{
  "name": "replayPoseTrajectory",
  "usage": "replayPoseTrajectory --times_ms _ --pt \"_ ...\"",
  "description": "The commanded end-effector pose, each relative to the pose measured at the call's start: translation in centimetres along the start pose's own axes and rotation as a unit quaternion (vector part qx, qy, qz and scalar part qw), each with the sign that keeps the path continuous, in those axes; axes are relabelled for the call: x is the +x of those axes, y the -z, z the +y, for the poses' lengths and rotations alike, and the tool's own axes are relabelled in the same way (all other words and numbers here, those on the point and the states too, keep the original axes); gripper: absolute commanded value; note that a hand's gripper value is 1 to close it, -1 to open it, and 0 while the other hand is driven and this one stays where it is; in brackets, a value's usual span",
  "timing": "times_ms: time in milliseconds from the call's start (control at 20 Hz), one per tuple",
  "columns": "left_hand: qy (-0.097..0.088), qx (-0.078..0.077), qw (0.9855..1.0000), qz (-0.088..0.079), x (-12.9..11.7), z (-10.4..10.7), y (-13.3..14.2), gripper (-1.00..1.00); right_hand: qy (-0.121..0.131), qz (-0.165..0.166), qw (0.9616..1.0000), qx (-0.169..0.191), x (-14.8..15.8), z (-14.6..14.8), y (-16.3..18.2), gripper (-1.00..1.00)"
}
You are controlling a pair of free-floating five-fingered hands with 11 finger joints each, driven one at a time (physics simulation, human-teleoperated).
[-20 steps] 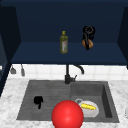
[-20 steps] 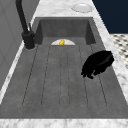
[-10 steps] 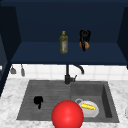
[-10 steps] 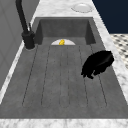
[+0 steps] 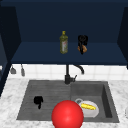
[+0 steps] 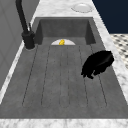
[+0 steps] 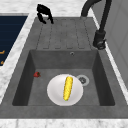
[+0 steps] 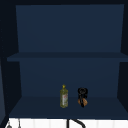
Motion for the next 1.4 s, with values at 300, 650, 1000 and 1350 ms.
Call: replayPoseTrajectory --times_ms 300,650,1000,1350 --pt "0.0 0.0 1.0 0.0 0.0 0.0 0.0 0.0 0.001 -0.021 0.9998 0.001 -1.5 0.0 8.0 1.0" --pt "0.0 0.0 1.0 0.0 0.0 0.0 0.0 0.0 -0.017 -0.033 0.9993 -0.007 -1.7 2.8 11.1 1.0" --pt "0.0 0.0 1.0 0.0 0.0 0.0 0.0 0.0 -0.05 -0.024 0.9984 0.012 -0.7 4.1 14.7 1.0" --pt "0.0 0.0 1.0 0.0 0.0 0.0 0.0 0.0 -0.036 -0.062 0.9959 0.057 -3.4 2.4 13.9 1.0"
